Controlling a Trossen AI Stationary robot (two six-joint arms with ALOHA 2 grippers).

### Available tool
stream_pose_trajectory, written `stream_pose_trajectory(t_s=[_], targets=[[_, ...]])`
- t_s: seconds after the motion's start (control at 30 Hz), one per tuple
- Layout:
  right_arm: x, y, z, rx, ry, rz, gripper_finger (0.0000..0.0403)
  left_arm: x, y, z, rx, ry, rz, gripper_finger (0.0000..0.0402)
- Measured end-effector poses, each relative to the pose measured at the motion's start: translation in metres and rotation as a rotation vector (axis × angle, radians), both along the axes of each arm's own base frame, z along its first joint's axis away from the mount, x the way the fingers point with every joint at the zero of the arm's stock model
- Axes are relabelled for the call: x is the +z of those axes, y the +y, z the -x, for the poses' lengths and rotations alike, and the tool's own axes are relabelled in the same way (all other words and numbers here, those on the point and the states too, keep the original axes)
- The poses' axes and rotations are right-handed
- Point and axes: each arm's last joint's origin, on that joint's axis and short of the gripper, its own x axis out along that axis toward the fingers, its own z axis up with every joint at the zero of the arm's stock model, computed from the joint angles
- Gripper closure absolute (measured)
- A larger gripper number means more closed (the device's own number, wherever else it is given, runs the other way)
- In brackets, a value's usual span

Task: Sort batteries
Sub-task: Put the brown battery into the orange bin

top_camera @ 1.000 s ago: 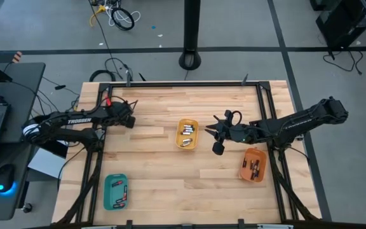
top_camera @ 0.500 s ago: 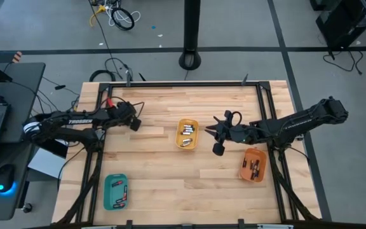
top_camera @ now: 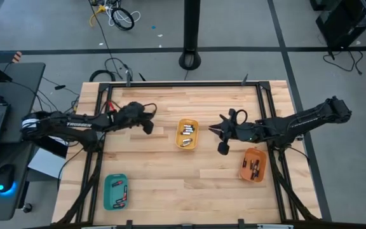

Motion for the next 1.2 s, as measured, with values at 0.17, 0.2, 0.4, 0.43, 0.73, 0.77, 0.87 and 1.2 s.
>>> stream_pose_trajectory(t_s=[0.17, 0.2, 0.4, 0.43, 0.73, 0.77, 0.87, 1.2], targets=[[-0.008, 0.006, -0.025, 0.040, -0.090, -0.044, 0.0357, 0.030, -0.023, -0.022, -0.224, -0.310, -0.132, 0.0357], [-0.010, 0.007, -0.033, 0.049, -0.126, -0.055, 0.0357, 0.035, -0.029, -0.024, -0.273, -0.358, -0.164, 0.0357], [-0.024, 0.012, -0.073, 0.126, -0.356, -0.074, 0.0348, 0.057, -0.057, -0.029, -0.477, -0.534, -0.337, 0.0357], [-0.025, 0.011, -0.077, 0.135, -0.393, -0.076, 0.0344, 0.059, -0.061, -0.029, -0.494, -0.548, -0.357, 0.0357], [-0.030, 0.004, -0.098, 0.133, -0.615, -0.069, 0.0289, 0.066, -0.077, -0.028, -0.568, -0.606, -0.435, 0.0357], [-0.030, 0.004, -0.101, 0.146, -0.615, -0.069, 0.0282, 0.066, -0.077, -0.029, -0.570, -0.608, -0.437, 0.0357], [-0.025, 0.005, -0.111, 0.182, -0.628, -0.073, 0.0261, 0.065, -0.079, -0.031, -0.579, -0.623, -0.439, 0.0357], [-0.014, 0.007, -0.124, 0.189, -0.633, -0.057, 0.0221, 0.059, -0.083, -0.040, -0.630, -0.688, -0.454, 0.0357]])
